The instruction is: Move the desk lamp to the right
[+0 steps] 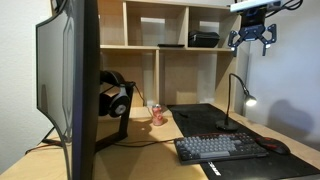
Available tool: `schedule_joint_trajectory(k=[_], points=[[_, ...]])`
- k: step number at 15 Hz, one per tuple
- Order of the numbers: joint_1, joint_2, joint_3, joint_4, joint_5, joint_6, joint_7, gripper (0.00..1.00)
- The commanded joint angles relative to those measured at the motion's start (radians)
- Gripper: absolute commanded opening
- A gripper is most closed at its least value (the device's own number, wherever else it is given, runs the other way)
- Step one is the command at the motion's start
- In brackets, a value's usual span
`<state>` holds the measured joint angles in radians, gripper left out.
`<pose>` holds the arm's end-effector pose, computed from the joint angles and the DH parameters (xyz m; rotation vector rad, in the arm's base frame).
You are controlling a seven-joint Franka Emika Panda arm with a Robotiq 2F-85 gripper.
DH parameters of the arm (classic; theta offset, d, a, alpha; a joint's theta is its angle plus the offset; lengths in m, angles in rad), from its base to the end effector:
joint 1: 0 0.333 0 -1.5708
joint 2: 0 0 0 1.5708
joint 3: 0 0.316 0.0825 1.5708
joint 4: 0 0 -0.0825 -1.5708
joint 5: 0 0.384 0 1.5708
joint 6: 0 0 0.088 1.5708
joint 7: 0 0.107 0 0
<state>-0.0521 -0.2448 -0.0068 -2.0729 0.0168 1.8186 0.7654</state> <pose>0.4820 -0.0273 0.5338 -2.8635 1.2587 0.0237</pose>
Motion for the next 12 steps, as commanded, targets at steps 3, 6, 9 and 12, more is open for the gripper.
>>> schedule_joint_trajectory(k=[3,6,9,12], points=[[-0.01,0.001,0.009,0.002,0.002,-0.002,-0.002,1.0],[-0.01,0.001,0.009,0.002,0.002,-0.002,-0.002,1.0],[0.003,-0.009,-0.016,-0.079,0.027,0.063,-0.181,1.0],[-0.001,0.03,-0.043,-0.105,0.111,0.147,-0.373,1.0]])
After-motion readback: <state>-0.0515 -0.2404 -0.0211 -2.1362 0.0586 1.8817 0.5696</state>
